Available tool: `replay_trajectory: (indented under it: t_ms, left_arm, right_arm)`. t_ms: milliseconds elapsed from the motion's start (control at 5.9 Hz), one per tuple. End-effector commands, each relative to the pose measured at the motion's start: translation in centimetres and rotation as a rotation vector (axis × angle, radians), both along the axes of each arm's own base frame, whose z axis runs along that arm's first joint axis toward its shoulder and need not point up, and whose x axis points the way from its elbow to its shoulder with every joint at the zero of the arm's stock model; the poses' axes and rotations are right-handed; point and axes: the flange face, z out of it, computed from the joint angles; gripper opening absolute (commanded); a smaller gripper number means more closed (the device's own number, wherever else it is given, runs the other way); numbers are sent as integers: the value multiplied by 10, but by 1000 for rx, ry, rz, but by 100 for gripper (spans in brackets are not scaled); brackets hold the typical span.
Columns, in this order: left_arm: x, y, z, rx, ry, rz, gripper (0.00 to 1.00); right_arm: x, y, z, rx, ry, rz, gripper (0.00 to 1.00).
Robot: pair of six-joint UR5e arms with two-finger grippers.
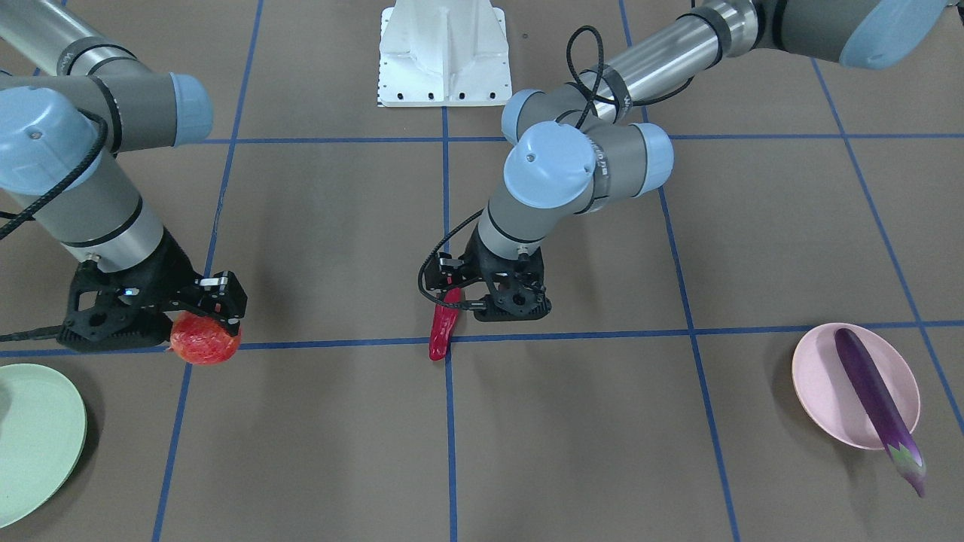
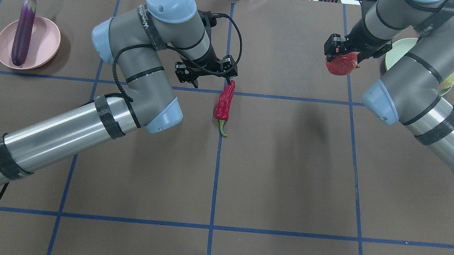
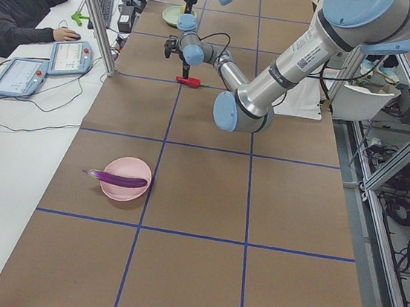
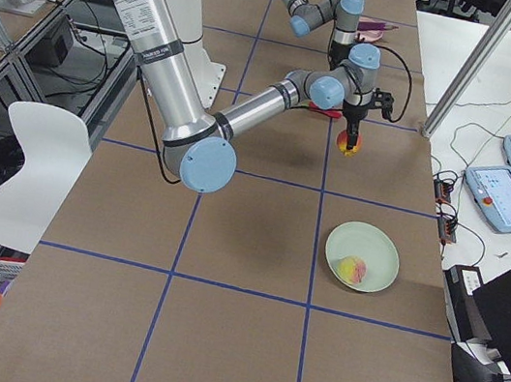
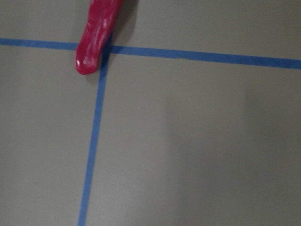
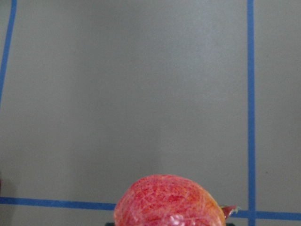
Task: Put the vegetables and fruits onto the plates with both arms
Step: 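Lift the pomegranate toward the green plate while the left gripper approaches the chili, then grasp the red chili pepper with the left gripper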
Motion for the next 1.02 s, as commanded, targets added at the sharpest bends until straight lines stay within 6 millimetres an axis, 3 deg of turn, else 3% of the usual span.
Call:
replay_trajectory:
  t_ms: [0, 339, 847]
  left_arm:
    - [41, -2, 22, 65, -7, -42, 99]
    - [67, 10, 21, 76, -19, -31, 99]
    - [82, 22, 29, 78, -37, -12, 67]
  right_arm:
    - [27, -10, 18, 13, 32, -14, 0]
    - [42, -13, 36, 23, 47, -42, 0]
    - [45, -17, 46, 18, 59, -48, 0]
